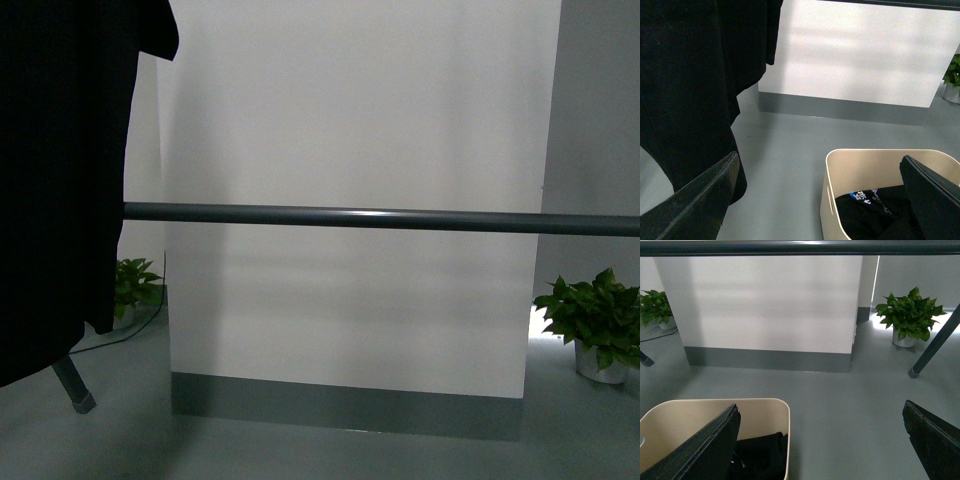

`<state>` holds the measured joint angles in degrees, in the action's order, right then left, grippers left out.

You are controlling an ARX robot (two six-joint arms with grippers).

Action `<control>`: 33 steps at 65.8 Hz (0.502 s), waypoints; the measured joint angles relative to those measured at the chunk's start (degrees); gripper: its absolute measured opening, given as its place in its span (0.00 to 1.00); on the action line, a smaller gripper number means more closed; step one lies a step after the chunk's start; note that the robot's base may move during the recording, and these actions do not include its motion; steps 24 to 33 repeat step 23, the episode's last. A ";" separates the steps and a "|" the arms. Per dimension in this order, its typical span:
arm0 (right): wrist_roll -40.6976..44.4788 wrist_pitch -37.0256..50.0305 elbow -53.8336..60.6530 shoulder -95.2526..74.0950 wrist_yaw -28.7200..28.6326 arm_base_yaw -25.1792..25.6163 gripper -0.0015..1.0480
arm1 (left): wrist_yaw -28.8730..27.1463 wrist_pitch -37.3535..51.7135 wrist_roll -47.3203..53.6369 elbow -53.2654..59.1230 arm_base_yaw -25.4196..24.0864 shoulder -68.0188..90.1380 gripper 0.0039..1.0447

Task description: Move hamper under clothes hanger

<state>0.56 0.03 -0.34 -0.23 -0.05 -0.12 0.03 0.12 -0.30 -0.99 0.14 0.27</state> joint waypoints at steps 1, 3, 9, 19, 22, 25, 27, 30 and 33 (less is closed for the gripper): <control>0.00 0.00 0.00 0.00 0.00 0.00 0.93 | 0.00 0.00 0.00 0.00 0.00 0.00 0.94; 0.00 0.00 0.00 0.00 0.00 0.00 0.93 | 0.00 0.00 0.00 0.00 0.00 0.00 0.94; 0.00 0.00 0.00 0.00 0.00 0.00 0.93 | 0.00 0.00 0.00 0.00 0.00 0.00 0.94; 0.00 0.00 0.00 0.00 0.00 0.00 0.93 | 0.00 0.00 0.00 0.00 0.00 0.00 0.94; 0.00 0.00 0.00 0.00 0.00 0.00 0.93 | 0.00 0.00 0.00 0.00 0.00 0.00 0.94; 0.00 0.00 0.00 0.00 0.00 0.00 0.93 | 0.00 0.00 0.00 0.00 0.00 0.00 0.94; 0.00 0.00 0.00 0.00 0.00 0.00 0.93 | 0.00 0.00 0.00 0.00 0.00 0.00 0.94; 0.00 0.00 0.00 0.00 0.00 0.00 0.93 | 0.00 0.00 0.00 0.00 0.00 0.00 0.94; 0.00 0.00 0.00 0.00 0.00 0.00 0.93 | 0.00 0.00 0.00 0.00 0.00 0.00 0.94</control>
